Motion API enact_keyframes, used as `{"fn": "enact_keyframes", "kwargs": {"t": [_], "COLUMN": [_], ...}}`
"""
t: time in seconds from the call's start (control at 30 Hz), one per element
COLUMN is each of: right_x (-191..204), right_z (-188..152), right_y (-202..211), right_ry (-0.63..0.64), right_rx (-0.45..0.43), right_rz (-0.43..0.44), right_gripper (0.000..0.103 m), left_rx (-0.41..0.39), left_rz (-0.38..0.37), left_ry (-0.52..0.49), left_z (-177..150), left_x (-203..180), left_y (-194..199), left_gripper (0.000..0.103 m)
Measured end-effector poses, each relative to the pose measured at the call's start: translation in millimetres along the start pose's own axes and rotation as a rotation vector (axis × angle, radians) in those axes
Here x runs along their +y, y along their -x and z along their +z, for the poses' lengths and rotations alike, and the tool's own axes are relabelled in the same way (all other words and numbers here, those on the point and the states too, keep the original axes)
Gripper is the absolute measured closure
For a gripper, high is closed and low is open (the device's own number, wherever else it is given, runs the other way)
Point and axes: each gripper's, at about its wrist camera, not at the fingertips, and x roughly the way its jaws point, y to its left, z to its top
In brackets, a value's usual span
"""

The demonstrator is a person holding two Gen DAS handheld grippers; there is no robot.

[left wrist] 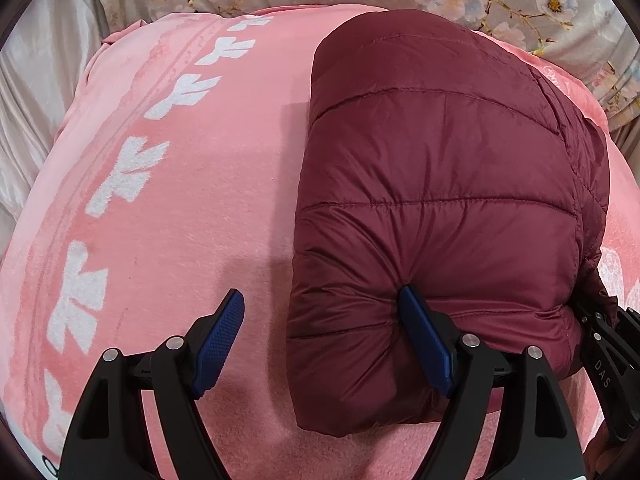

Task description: Fold large clothes

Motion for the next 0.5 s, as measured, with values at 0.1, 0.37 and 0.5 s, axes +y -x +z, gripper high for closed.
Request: {"fn": "enact_keyframes", "kwargs": {"t": [0.1,0.37,0.5], "right_x": [1.3,2.1,3.0], "right_z": [-0.3,-1.2,-0.8], "right_y": [0.7,1.1,1.6], "right_ry": [-0.009,-0.013,-0.012], "right_rx": [-0.001,-0.001,0.001], "right_rz": [-0.003,-0.004,-0.006], "right_gripper": [0.095,0.095,0.093], "left_rx": [0.001,0.000,0.002], "left_rz": [-0.001,-0.002,0.001], "left_ry": [0.004,0.002,-0.002], "left_z": [0.4,-0.9,-1.0], "left_x": [-0.3,2.0,2.1], "left_y": [-0.4,-0.5,-0.3], "left_gripper": [0.024,0.024,0.024]}}
